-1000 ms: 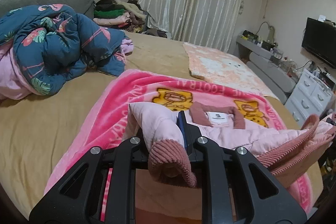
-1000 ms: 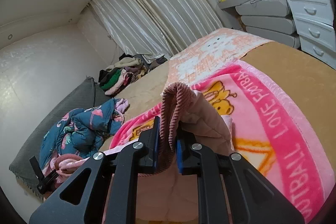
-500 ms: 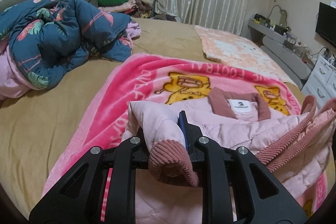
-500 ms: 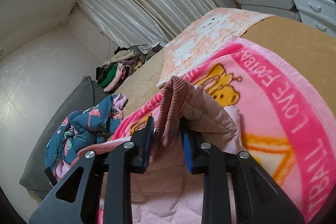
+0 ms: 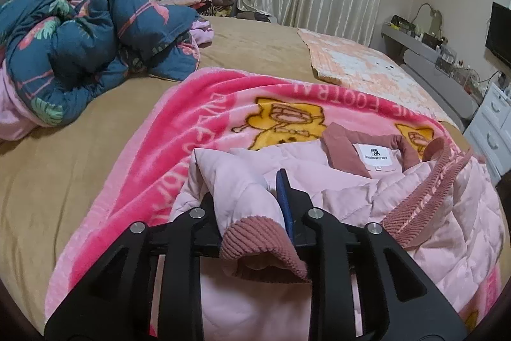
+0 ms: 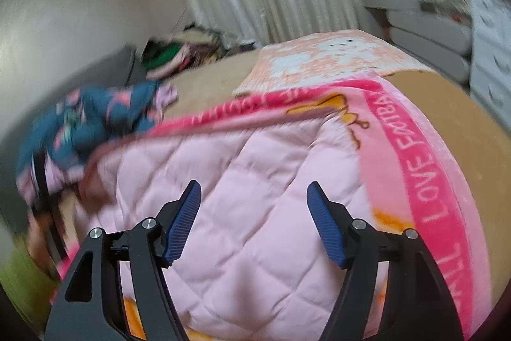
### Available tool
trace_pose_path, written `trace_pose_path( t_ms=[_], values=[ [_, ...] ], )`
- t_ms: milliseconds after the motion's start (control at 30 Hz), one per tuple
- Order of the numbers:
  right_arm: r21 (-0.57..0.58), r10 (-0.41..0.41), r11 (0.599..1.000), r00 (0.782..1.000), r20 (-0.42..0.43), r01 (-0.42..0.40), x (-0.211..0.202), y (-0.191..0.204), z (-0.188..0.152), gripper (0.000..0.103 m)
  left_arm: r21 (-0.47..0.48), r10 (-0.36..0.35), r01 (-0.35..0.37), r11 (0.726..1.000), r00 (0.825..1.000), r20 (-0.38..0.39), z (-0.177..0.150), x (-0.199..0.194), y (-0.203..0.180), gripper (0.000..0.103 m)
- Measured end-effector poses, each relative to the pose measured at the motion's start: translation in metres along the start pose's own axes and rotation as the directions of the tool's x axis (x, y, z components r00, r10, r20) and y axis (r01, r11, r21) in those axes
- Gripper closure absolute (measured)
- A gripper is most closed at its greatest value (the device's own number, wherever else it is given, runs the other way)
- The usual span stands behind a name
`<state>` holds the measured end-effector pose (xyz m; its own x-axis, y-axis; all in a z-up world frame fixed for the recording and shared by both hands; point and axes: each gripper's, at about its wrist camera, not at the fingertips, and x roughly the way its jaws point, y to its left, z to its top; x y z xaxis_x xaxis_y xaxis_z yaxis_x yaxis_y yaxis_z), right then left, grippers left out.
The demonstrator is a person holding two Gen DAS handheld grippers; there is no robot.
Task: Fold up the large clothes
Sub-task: 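Lay the hem over the folded jacket and open both grippers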
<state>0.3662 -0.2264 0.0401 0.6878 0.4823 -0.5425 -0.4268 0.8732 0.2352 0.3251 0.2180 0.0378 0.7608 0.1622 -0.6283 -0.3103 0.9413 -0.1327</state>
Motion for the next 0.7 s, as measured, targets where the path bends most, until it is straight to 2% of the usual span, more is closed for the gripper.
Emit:
trace_pose_path(
  t_ms=[33, 100, 200, 333, 367, 567, 700],
  values=[
    [-0.025, -0.002, 1.000, 1.000, -0.017, 0.001, 0.006, 0.007, -0.006, 0.032, -0.005, -0.009, 0.009, 1.000, 1.000, 0.000, 0.000, 0.000, 0.001, 0.080],
    [-0.037, 0.009, 0.999, 0.999, -0.040, -0.011, 0.016, 0.013, -0.014, 0.032, -0.011, -0.034, 0.034, 0.999, 0.999, 0.002, 0.000, -0.002, 0.000, 0.060],
    [-0.019, 0.026, 0.999, 0.998, -0.057, -0.028, 0.024, 0.018, -0.021, 0.028, 0.006, -0.058, 0.058, 0.998, 0.998, 0.014, 0.002, -0.009, -0.006, 0.043],
    [0.012, 0.036, 0.999, 0.998, -0.051, -0.035, 0.023, 0.019, -0.026, 0.022, 0.031, -0.061, 0.060, 0.998, 0.997, 0.037, 0.003, -0.021, -0.014, 0.025],
    [0.014, 0.033, 0.999, 0.998, -0.048, -0.033, 0.021, 0.019, -0.025, 0.021, 0.040, -0.049, 0.047, 0.998, 0.998, 0.050, 0.004, -0.025, -0.016, 0.014],
    [0.022, 0.008, 1.000, 1.000, -0.014, -0.007, 0.003, 0.013, -0.023, 0.011, 0.086, -0.057, 0.047, 0.995, 0.992, 0.112, 0.009, -0.054, -0.023, 0.009],
    [0.032, -0.027, 0.999, 0.999, 0.017, 0.027, -0.014, 0.001, -0.021, 0.009, 0.067, -0.058, 0.049, 0.997, 0.988, 0.146, 0.008, -0.071, -0.012, 0.009]
  ],
)
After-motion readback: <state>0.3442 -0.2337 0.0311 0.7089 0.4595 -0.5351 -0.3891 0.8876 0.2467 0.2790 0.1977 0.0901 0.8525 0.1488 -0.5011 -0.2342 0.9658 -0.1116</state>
